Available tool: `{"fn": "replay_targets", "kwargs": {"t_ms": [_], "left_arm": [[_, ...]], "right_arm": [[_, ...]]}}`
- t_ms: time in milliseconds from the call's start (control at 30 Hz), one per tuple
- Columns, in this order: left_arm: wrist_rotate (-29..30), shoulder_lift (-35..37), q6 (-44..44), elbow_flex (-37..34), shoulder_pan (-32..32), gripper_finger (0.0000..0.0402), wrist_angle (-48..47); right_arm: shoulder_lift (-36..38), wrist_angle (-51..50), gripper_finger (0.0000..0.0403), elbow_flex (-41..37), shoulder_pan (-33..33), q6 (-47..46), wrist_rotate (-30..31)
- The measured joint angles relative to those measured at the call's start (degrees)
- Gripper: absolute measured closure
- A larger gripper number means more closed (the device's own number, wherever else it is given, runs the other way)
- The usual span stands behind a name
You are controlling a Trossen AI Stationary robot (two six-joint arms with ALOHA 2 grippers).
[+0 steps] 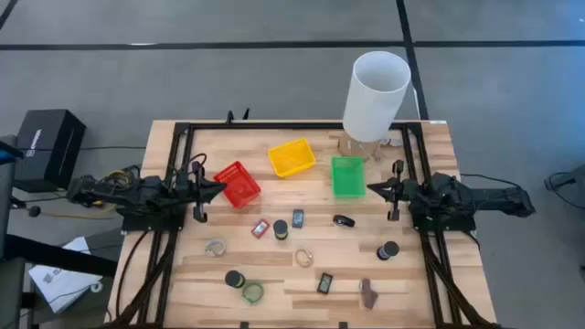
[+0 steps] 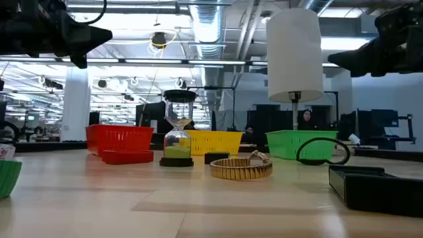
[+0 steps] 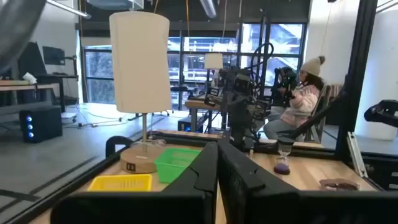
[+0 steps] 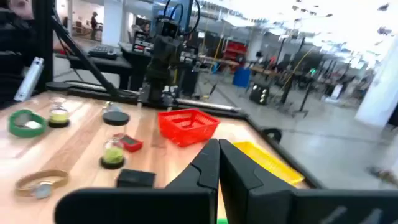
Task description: Pick & Place Office items
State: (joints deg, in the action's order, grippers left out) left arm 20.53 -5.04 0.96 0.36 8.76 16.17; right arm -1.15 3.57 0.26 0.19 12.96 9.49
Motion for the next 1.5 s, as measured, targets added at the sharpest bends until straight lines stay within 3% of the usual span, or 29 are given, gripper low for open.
{"fn": "replay_targets", "kwargs": {"t_ms": [233,533,800,1000,1267,1500], "left_arm": [[0.0,0.0,-7.5,0.0,0.0,0.0398,0.4],[0.0,0.0,-7.4,0.0,0.0,0.0398,1.5],[0.0,0.0,-7.3,0.0,0.0,0.0398,6.0],[-3.1,-1.2,-7.3,0.0,0.0,0.0398,7.8],[-4.4,-14.1,-2.3,0.0,0.0,0.0354,21.0],[-8.8,-28.2,-5.7,2.6,0.1,0.0288,28.0]], "right_arm": [[0.0,5.3,0.0403,0.0,0.0,4.2,1.3],[0.0,7.7,0.0403,0.0,0.0,2.2,1.4],[0.0,15.2,0.0403,0.0,-1.8,6.8,13.4],[0.0,21.5,0.0403,0.0,-5.0,4.1,12.6],[-0.7,16.1,0.0403,0.0,-6.0,-2.8,9.7],[-3.5,16.0,0.0403,0.0,-6.0,-5.1,9.9]]}}
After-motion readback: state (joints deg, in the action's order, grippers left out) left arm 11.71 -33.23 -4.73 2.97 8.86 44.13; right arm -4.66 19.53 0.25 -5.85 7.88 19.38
